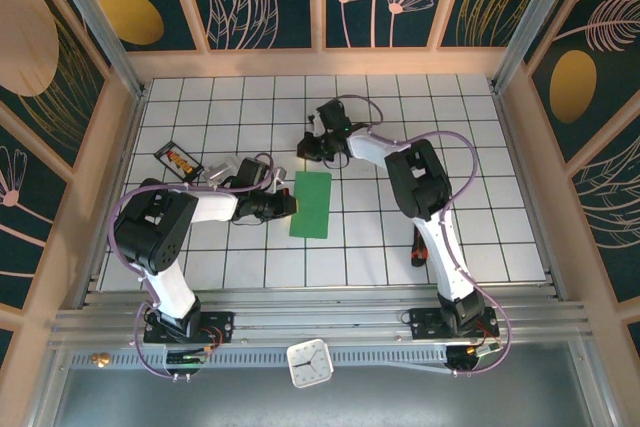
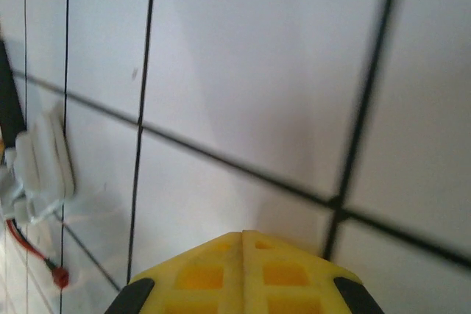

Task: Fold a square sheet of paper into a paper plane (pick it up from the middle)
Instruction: First fold in half a square sheet of paper at the center of the table, then fold the triangle a second time at the center of the table.

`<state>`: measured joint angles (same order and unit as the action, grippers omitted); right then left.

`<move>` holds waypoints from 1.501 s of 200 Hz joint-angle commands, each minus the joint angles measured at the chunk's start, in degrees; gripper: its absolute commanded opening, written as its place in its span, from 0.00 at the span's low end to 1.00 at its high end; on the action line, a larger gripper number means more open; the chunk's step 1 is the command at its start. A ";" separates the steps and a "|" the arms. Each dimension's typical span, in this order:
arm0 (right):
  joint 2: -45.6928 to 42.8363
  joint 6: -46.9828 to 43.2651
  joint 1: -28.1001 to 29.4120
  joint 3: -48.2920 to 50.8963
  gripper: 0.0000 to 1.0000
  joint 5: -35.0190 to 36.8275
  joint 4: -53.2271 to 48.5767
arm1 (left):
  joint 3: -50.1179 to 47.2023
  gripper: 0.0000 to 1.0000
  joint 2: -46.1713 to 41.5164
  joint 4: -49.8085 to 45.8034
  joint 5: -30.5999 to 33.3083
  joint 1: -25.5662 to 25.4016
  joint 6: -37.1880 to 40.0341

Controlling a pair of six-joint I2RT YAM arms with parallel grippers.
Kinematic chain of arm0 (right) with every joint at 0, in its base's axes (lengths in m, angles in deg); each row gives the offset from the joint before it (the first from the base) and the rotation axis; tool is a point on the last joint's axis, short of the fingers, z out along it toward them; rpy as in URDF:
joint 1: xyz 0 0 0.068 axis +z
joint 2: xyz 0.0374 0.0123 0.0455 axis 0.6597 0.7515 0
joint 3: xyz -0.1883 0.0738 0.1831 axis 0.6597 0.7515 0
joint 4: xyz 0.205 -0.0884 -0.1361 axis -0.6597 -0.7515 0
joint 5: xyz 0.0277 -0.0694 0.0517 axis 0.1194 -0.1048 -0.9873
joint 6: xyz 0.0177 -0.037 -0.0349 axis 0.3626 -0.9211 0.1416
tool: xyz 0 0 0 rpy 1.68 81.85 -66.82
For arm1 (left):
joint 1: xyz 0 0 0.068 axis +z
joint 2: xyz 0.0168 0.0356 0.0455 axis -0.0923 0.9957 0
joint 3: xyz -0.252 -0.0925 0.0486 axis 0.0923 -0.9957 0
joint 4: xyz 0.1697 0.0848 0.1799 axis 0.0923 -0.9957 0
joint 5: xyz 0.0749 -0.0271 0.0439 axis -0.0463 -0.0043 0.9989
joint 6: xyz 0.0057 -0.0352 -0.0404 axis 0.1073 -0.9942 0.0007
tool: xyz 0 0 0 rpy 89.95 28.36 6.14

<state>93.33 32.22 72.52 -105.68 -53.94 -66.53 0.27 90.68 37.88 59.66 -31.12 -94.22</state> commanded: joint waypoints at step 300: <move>-36.98 -2.58 3.71 46.37 0.41 6.87 7.15 | -12.14 0.14 -13.03 2.40 -6.22 -4.74 -12.93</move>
<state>59.34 31.52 76.92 -58.95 -46.49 -57.11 -12.25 80.34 39.43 54.59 -35.67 -105.76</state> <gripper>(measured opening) 0.410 0.109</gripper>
